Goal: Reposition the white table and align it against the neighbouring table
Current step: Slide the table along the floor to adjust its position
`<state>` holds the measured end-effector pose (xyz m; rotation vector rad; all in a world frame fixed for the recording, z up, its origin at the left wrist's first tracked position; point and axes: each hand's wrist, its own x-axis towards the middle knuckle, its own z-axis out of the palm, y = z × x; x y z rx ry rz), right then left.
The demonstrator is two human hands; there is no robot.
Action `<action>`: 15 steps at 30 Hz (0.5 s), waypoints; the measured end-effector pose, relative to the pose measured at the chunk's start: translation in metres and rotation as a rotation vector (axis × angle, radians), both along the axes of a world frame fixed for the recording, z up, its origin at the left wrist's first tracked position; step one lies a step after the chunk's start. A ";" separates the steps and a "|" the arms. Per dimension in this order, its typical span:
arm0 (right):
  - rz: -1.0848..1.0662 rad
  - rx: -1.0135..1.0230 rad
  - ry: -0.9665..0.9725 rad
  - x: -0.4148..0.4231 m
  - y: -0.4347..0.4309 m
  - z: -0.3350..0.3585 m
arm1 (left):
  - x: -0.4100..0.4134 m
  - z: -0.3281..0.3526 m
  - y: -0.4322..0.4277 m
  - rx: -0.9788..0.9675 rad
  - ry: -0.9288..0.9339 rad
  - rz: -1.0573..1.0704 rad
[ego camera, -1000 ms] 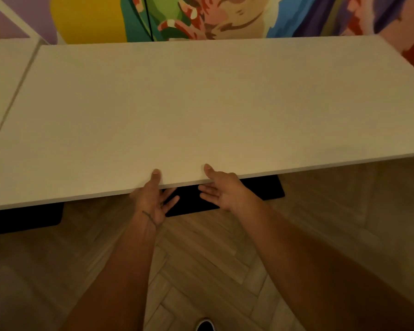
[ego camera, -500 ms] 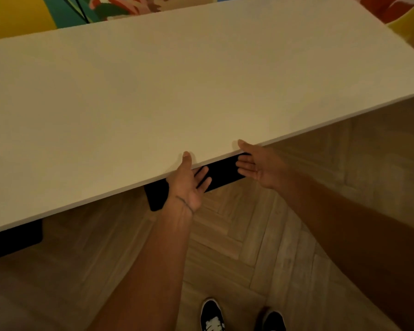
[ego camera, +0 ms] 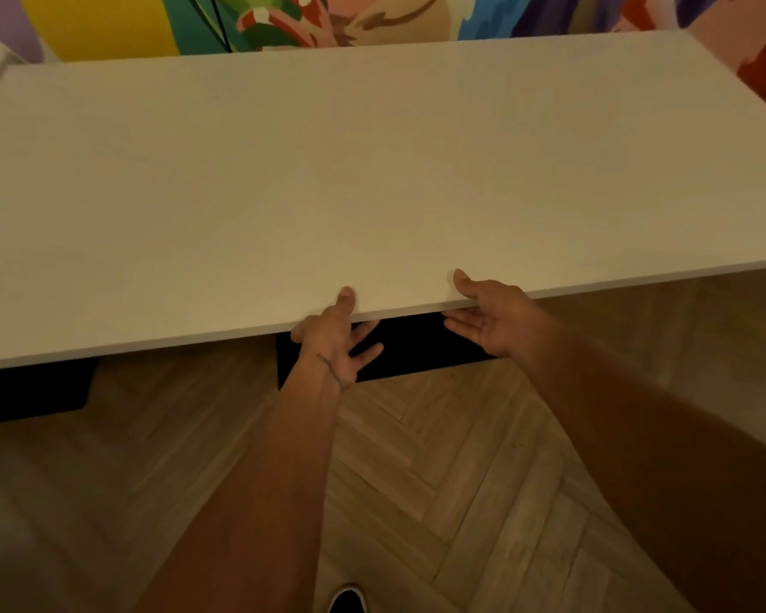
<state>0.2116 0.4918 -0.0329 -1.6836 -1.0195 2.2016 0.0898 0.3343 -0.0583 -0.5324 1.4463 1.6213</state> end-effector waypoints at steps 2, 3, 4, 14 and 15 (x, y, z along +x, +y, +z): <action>0.000 -0.014 0.012 0.000 0.002 -0.003 | 0.002 -0.002 0.000 -0.002 0.028 -0.007; 0.000 -0.015 0.020 0.000 0.002 -0.004 | 0.003 -0.002 -0.001 0.001 0.041 -0.009; 0.002 -0.015 0.030 -0.001 0.002 -0.005 | 0.003 -0.002 -0.001 0.005 0.053 -0.011; 0.005 0.003 0.059 0.000 0.003 -0.015 | 0.003 -0.009 -0.003 0.005 0.108 -0.001; 0.005 0.005 0.059 0.000 0.003 -0.016 | 0.003 -0.009 -0.003 0.003 0.111 0.002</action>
